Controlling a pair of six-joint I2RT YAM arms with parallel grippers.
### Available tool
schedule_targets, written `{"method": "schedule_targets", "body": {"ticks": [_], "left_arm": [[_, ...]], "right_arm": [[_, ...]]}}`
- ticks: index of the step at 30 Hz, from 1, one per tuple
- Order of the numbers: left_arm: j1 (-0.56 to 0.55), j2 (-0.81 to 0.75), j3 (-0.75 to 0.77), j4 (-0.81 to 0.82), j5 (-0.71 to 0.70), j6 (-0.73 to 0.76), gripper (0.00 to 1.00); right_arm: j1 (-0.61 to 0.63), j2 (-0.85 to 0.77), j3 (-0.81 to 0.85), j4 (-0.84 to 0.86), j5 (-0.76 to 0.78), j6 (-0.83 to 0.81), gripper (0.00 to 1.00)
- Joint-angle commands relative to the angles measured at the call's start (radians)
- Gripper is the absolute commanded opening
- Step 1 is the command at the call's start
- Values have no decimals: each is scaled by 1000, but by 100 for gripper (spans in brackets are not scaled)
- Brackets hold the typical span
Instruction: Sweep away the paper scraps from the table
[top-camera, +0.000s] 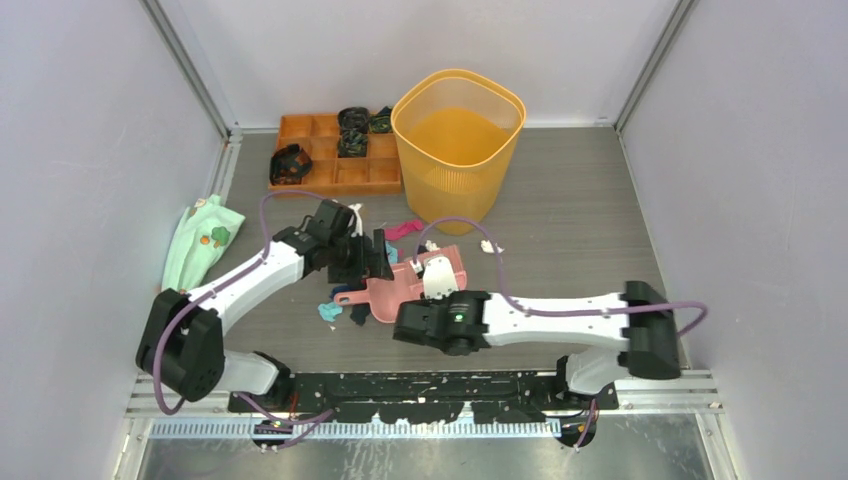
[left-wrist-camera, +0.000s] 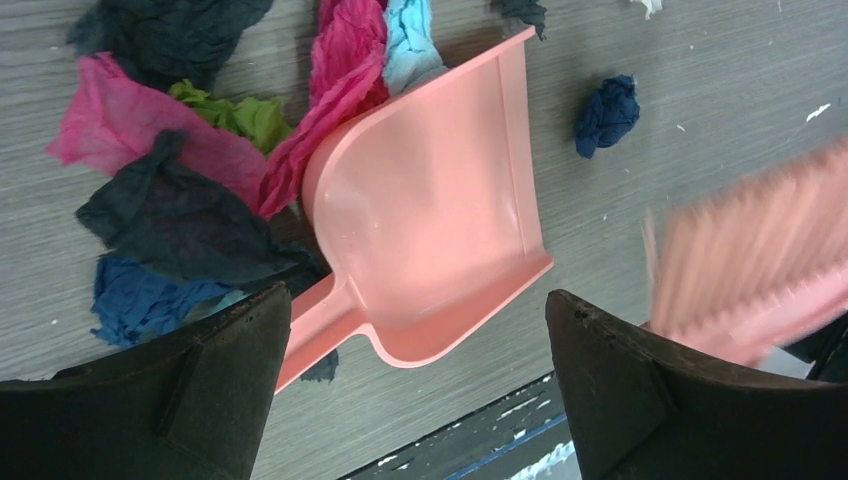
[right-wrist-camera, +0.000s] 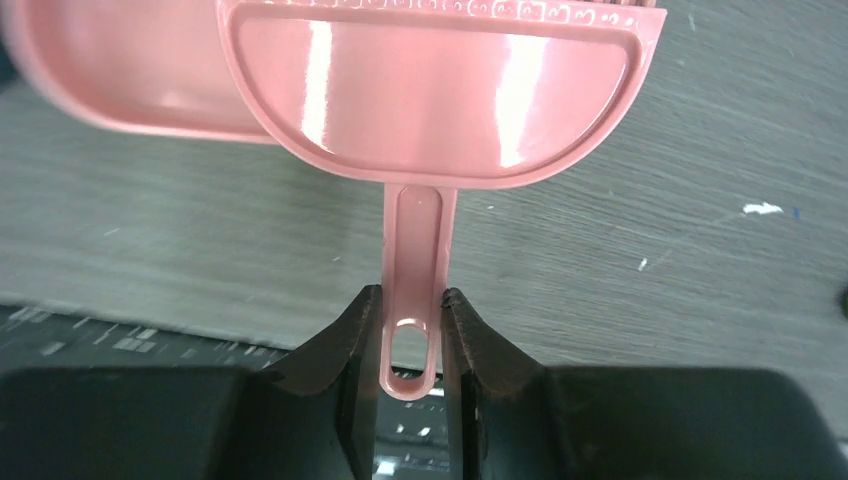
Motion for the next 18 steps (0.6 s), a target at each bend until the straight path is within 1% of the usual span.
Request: {"method": "schedule_targets", "body": {"ticks": [1,5,7,12,18], "left_arm": [[-14,40,61,23,91,26,100],[-40,67,78,38,162,23,100],[-49,63,79,47,180,14,100],[-50,7,68,36,181,4,100],[-50,-67,41,-20,135,-3,100]], "right_arm": [[12,-172,6,105,-74,-189,1],[13,-195,44,116,-143,-285,1],[13,-177,76,85,-138,-299,1],[13,-166,108,15,-33,-279,1],[6,-224,107,-64,101,-178,1]]}}
